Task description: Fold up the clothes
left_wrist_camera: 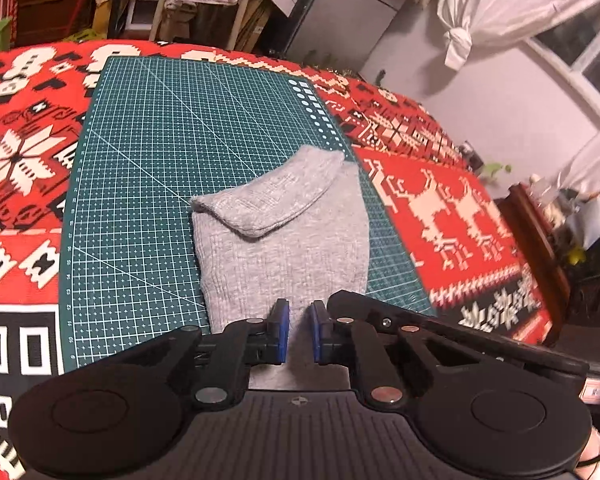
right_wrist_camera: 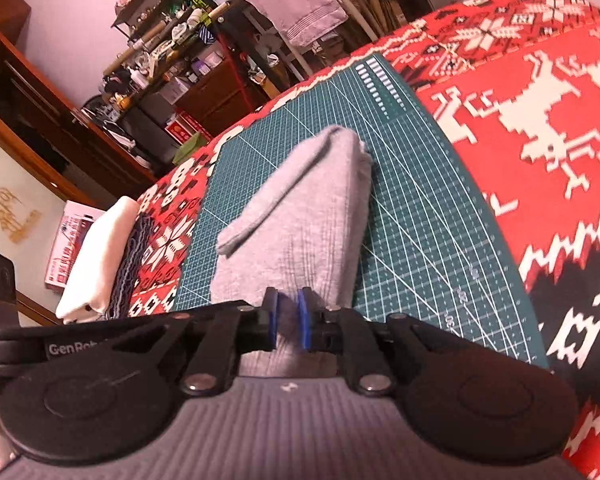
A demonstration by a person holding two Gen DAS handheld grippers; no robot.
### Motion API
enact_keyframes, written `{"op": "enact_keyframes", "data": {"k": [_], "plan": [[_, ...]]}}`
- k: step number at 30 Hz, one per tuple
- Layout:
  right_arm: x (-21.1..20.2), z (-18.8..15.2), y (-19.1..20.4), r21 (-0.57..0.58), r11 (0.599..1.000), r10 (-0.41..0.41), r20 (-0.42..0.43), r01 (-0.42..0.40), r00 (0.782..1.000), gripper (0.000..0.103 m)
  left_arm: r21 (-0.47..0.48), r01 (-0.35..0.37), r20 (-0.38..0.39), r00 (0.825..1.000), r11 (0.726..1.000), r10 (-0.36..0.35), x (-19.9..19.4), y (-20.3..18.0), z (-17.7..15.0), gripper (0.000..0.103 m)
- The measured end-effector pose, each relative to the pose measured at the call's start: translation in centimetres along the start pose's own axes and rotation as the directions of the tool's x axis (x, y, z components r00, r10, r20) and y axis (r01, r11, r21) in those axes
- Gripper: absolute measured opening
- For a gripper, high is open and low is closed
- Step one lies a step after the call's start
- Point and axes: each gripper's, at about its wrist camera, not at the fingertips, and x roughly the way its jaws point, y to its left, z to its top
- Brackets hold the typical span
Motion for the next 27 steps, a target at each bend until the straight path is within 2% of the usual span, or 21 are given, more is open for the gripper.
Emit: {"op": "enact_keyframes", "data": {"k": [3, 6, 12, 16, 18, 20, 25, 27], "plan": [[0.1, 0.1, -0.6, 0.019, 1.0, 0.02, -0.007, -0.02, 1.0, 0.011, 0.017, -0.001, 0.001, 1.0, 1.0, 0.001, 0.1, 0.0, -0.1, 0.013], [-0.5, 0.4, -0.2, 0.006, 1.0, 0.009, -0.001, -0.009, 1.0, 0.011, -0.013, 0.003, -0.002, 1.0, 1.0, -0.003, -0.3, 0.2, 0.3, 0.013], [-1.2, 2.4, 1.4, -0.046, 0.999, 0.024, 0.043, -0.022, 0.999, 0.014, -0.039, 0.06, 0.063, 0.996, 0.997, -0.058, -1.7, 0.0, 2.2, 0.011], [0.7, 3.0, 1.1, -0.038, 0.999, 0.001, 0.021, -0.001, 1.0, 0.013, -0.045, 0.028, 0.028, 0.999, 0.999, -0.027, 0.4, 0.3, 2.9, 0.01], [1.5, 2.8, 0.3, -0.021, 1.0, -0.011, 0.01, 0.012, 1.0, 0.009, -0.045, 0.005, 0.003, 1.0, 0.999, -0.005, 1.6, 0.6, 2.7, 0.007], [1.6, 2.6, -0.5, -0.006, 1.0, 0.005, 0.012, -0.005, 1.0, 0.009, -0.049, -0.006, -0.003, 1.0, 0.999, 0.006, 2.3, 1.0, 2.2, 0.005], [1.3, 2.9, -0.9, -0.001, 1.0, 0.003, 0.006, -0.003, 1.0, 0.008, -0.071, 0.001, 0.001, 1.0, 0.998, -0.001, 2.0, 1.3, 2.1, 0.003], [0.6, 3.4, -0.7, -0.01, 1.0, -0.016, 0.028, 0.017, 0.999, 0.009, -0.069, 0.0, 0.011, 1.0, 0.998, 0.001, 1.4, 0.9, 2.4, 0.003]]}}
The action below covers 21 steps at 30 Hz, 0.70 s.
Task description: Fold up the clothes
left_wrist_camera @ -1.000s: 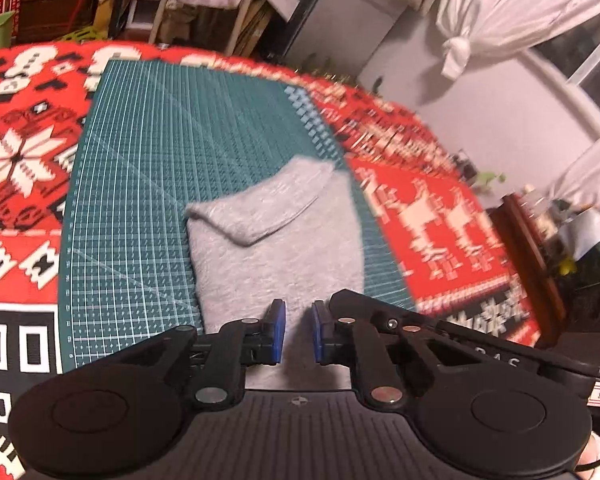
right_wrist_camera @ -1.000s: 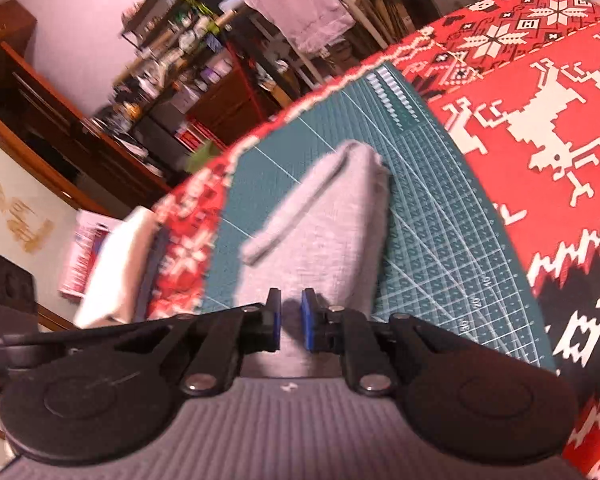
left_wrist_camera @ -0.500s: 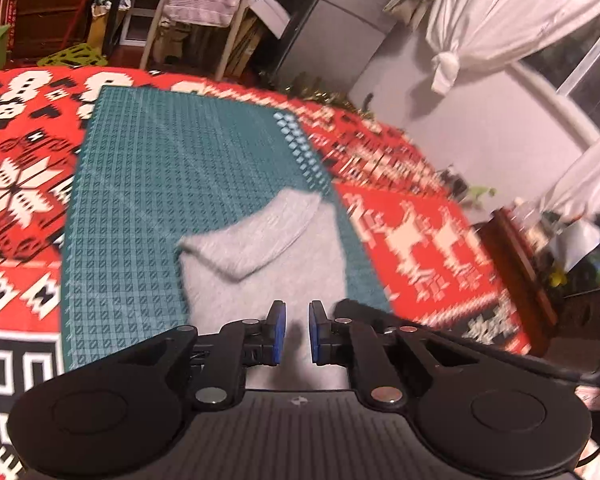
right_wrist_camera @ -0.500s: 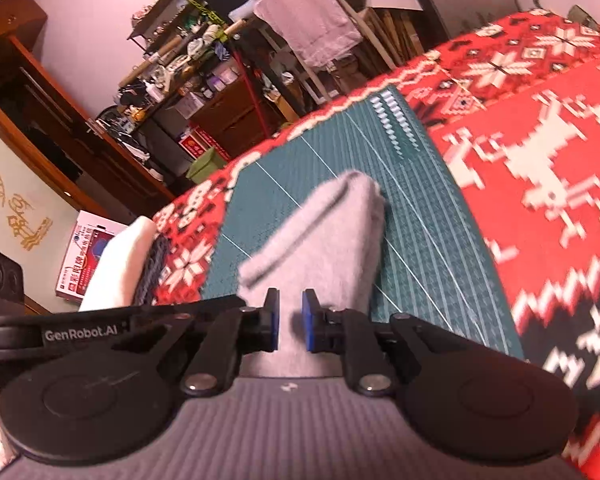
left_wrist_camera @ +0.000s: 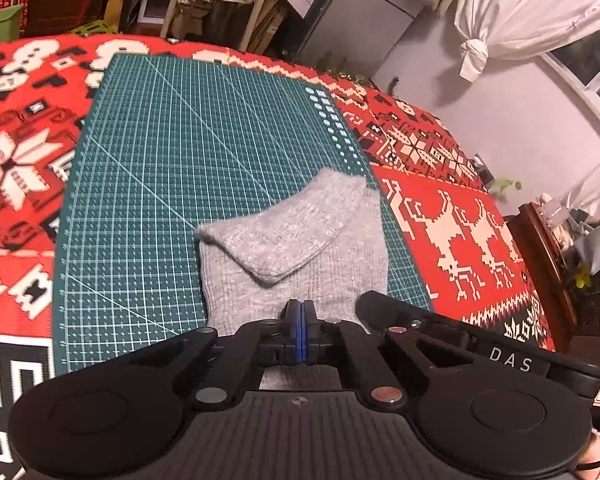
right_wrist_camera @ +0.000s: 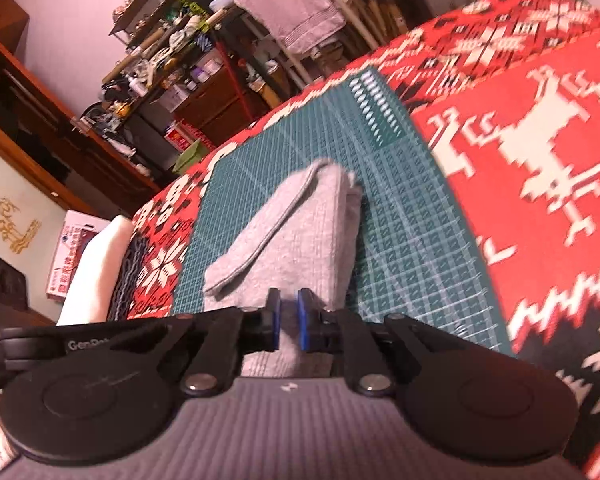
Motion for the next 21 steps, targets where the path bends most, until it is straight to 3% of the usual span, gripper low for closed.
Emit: {"op": "enact_keyframes", "data": {"k": [5, 12, 19, 21], "plan": [[0.0, 1.5, 0.2, 0.0, 1.0, 0.012, 0.037, -0.012, 0.999, 0.01, -0.001, 0.067, 0.037, 0.997, 0.998, -0.067, -0.5, -1.5, 1.7, 0.003], [2.7, 1.5, -1.1, 0.03, 1.0, -0.004, 0.002, 0.003, 1.0, 0.006, 0.054, -0.01, -0.02, 1.0, 0.998, 0.011, 3.2, -2.1, 2.1, 0.004], [2.1, 1.5, -1.4, 0.027, 0.999, -0.024, 0.009, 0.024, 1.0, 0.0, 0.025, 0.005, -0.019, 1.0, 1.0, -0.005, 2.6, -1.7, 2.3, 0.004], [1.6, 1.8, -1.2, 0.028, 0.999, -0.028, 0.029, 0.027, 0.999, 0.002, 0.025, 0.038, -0.002, 0.999, 0.999, -0.038, 1.7, -2.0, 2.4, 0.004]]}}
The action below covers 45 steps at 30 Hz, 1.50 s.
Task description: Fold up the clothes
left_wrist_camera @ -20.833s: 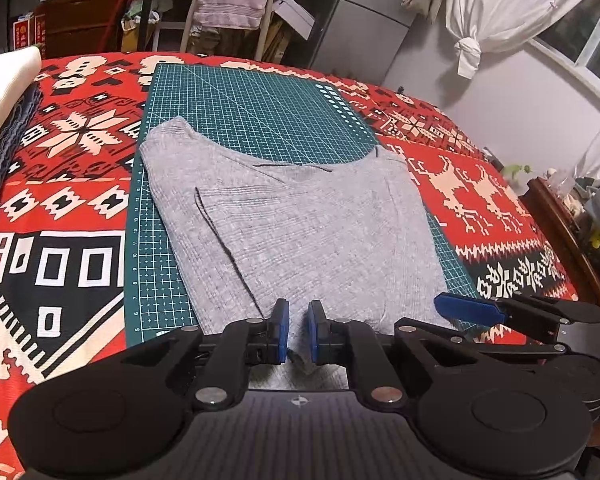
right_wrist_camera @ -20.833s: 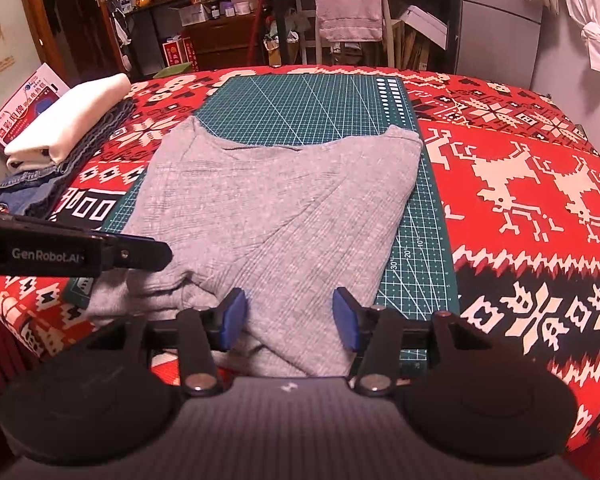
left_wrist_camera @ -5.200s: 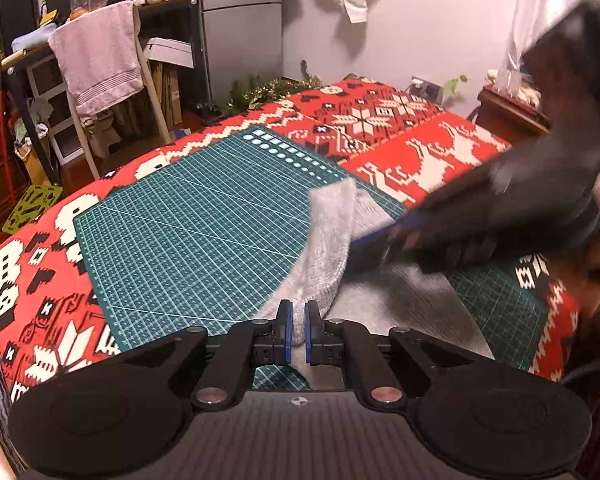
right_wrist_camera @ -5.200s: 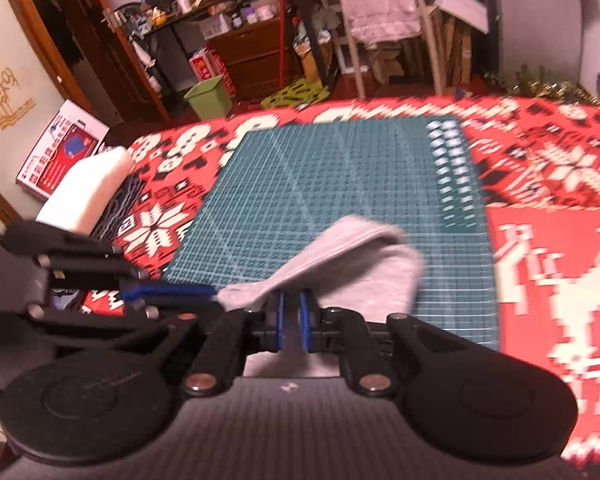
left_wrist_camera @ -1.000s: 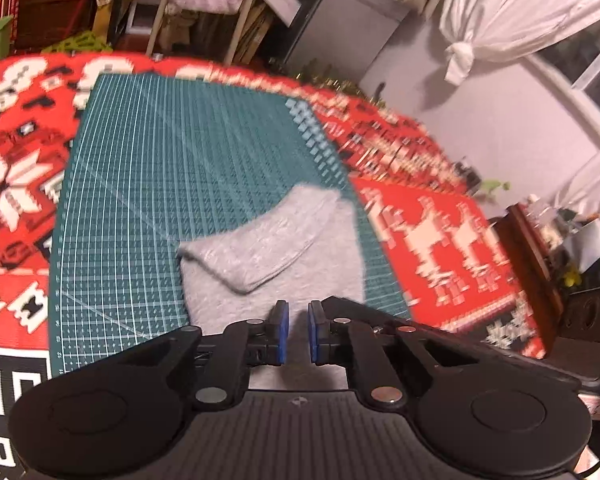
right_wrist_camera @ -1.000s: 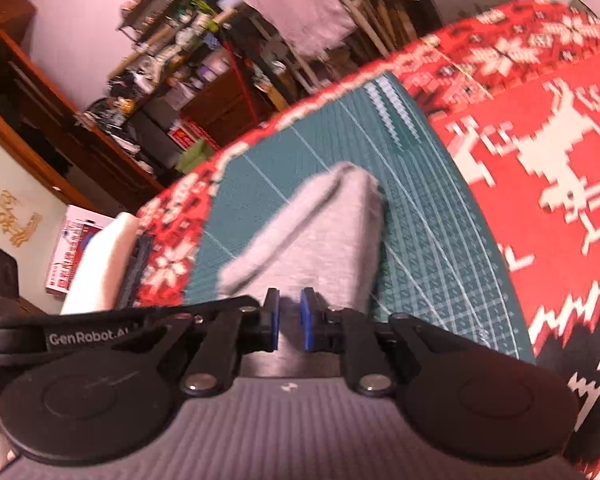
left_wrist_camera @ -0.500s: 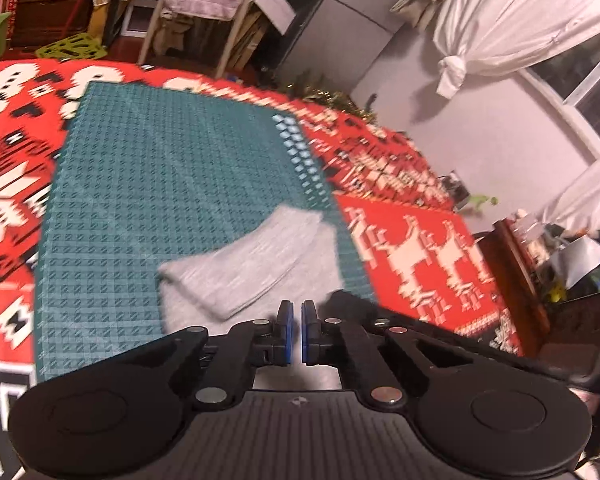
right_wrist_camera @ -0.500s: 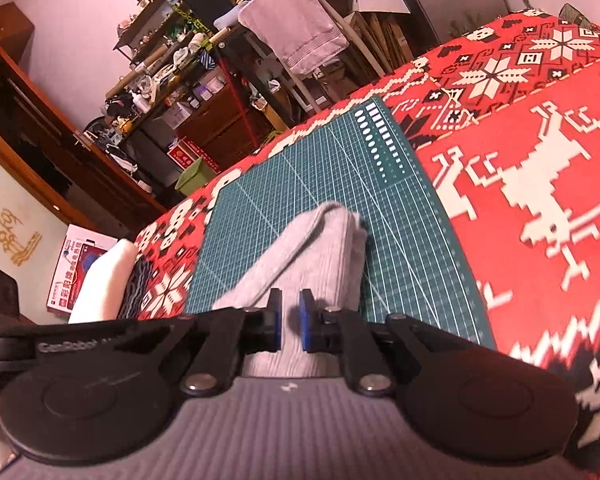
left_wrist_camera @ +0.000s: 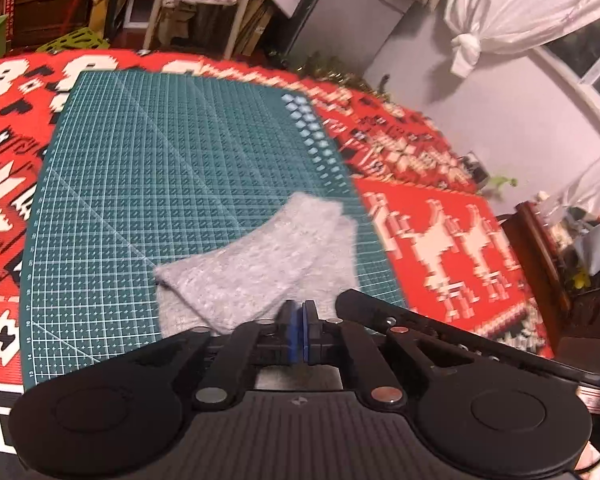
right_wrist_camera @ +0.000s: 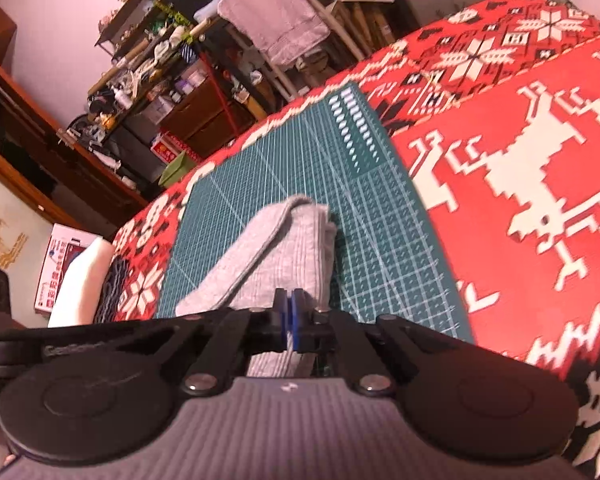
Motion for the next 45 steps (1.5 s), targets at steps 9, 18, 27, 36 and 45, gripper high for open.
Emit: {"op": "enact_keyframes", "data": {"k": [9, 18, 27, 36, 45], "plan": [[1.9, 1.5, -0.3, 0.015, 1.0, 0.009, -0.004, -0.009, 1.0, 0.008, 0.006, -0.022, -0.02, 1.0, 1.0, 0.022, 2.0, -0.4, 1.4, 0.004], [-1.0, 1.3, -0.5, 0.021, 1.0, 0.004, 0.035, -0.005, 0.999, 0.011, 0.024, 0.007, -0.005, 1.0, 1.0, -0.007, -0.3, -0.4, 0.7, 0.005], [-2.2, -2.8, 2.7, -0.048, 0.998, 0.047, -0.074, -0.051, 0.996, 0.011, 0.034, 0.043, -0.043, 0.998, 0.998, -0.041, -2.6, 0.1, -3.3, 0.004], [-4.0, -4.0, 3.7, -0.159, 0.987, -0.039, -0.069, 0.028, 0.997, 0.012, 0.024, 0.05, -0.004, 0.999, 0.998, -0.05, -4.1, 0.8, -4.9, 0.004], [-5.3, -6.4, 6.4, -0.254, 0.967, -0.014, -0.12, -0.017, 0.993, 0.012, 0.045, 0.075, -0.023, 0.997, 0.996, -0.074, -5.6, 1.4, -7.2, 0.004]]}}
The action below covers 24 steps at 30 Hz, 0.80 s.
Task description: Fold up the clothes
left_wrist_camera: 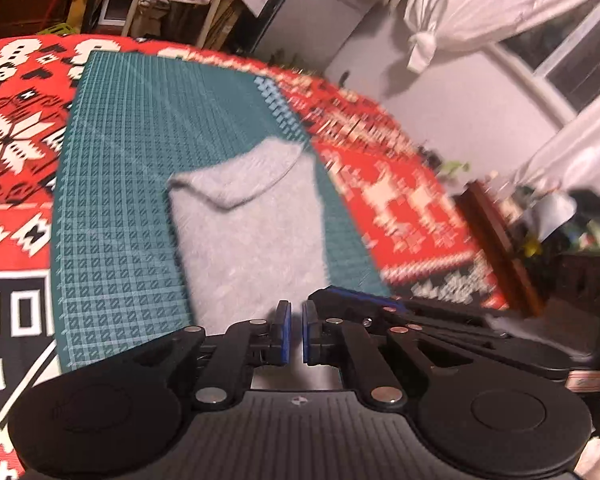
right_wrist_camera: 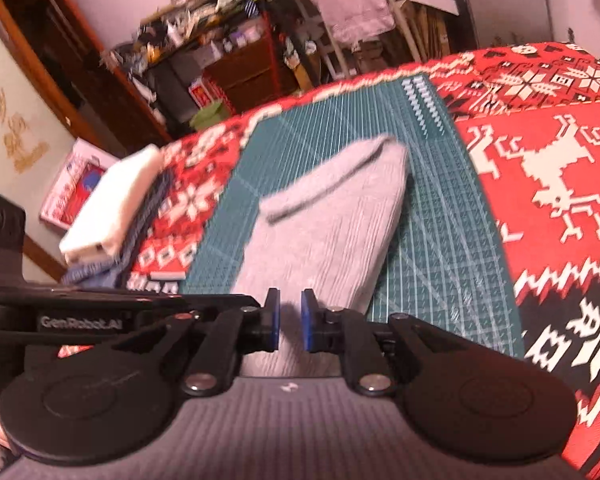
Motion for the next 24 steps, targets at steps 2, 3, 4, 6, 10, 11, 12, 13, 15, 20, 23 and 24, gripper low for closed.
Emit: {"op": "enact_keyframes", "data": {"k": [2, 3, 4, 6, 10, 11, 12, 13, 15, 20, 23, 24], "plan": [[0.6, -0.6, -0.2, 0.01, 1.0, -0.009, -0.016, 0.009, 1.0, 0.012, 0.018, -0.021, -0.003, 1.0, 1.0, 0.021, 0.5, 0.2, -0.6, 0.004], [0.7, -0.9, -0.3, 0.014, 1.0, -0.013, -0.02, 0.013, 1.0, 0.012, 0.021, -0.026, -0.002, 1.0, 0.999, 0.026, 0.7, 0.3, -0.9, 0.003], [0.7, -1.0, -0.3, 0.012, 1.0, -0.016, -0.021, 0.017, 1.0, 0.012, 0.013, -0.02, 0.002, 1.0, 1.0, 0.02, 0.8, 0.6, -1.1, 0.003], [0.6, -1.3, -0.4, 0.007, 1.0, -0.023, -0.023, 0.024, 0.999, 0.011, -0.011, -0.009, 0.01, 1.0, 1.0, 0.009, 0.7, 0.9, -1.5, 0.003], [0.1, -1.7, -0.3, -0.007, 0.999, -0.045, -0.027, 0.044, 0.999, 0.01, -0.023, -0.011, 0.019, 1.0, 1.0, 0.012, -0.1, 0.7, -1.9, 0.002], [-0.3, -1.7, -0.2, -0.01, 0.999, -0.047, -0.021, 0.047, 0.999, 0.011, -0.024, -0.011, 0.027, 1.0, 1.0, 0.012, -0.5, 0.6, -2.0, 0.003], [-0.7, -1.6, -0.1, -0.014, 0.999, -0.045, -0.013, 0.045, 0.999, 0.012, -0.025, -0.007, 0.042, 0.999, 1.0, 0.008, -1.0, 0.5, -1.9, 0.003], [-1.1, -1.6, 0.2, -0.02, 0.999, -0.041, -0.003, 0.041, 0.999, 0.012, -0.028, -0.004, 0.056, 0.998, 1.0, 0.006, -1.5, 0.5, -1.9, 0.003], [-1.8, -1.5, 0.8, -0.03, 0.999, -0.03, 0.015, 0.03, 0.999, 0.013, -0.041, -0.005, 0.08, 0.997, 0.999, 0.008, -2.3, 0.8, -1.8, 0.003], [-1.1, -1.5, 1.8, -0.049, 0.999, -0.023, 0.004, 0.023, 1.0, 0.013, -0.082, -0.003, 0.054, 0.999, 0.997, 0.008, -1.3, 2.1, -2.0, 0.003], [-0.1, -2.2, 1.2, -0.044, 0.998, -0.044, -0.022, 0.043, 0.999, 0.012, -0.063, -0.004, 0.059, 0.998, 0.998, 0.008, -0.7, 2.4, -2.4, 0.005], [0.0, -2.4, 0.9, -0.04, 0.998, -0.041, -0.021, 0.04, 0.999, 0.012, -0.059, -0.002, 0.061, 0.998, 0.998, 0.006, -0.6, 2.5, -2.5, 0.005]]}}
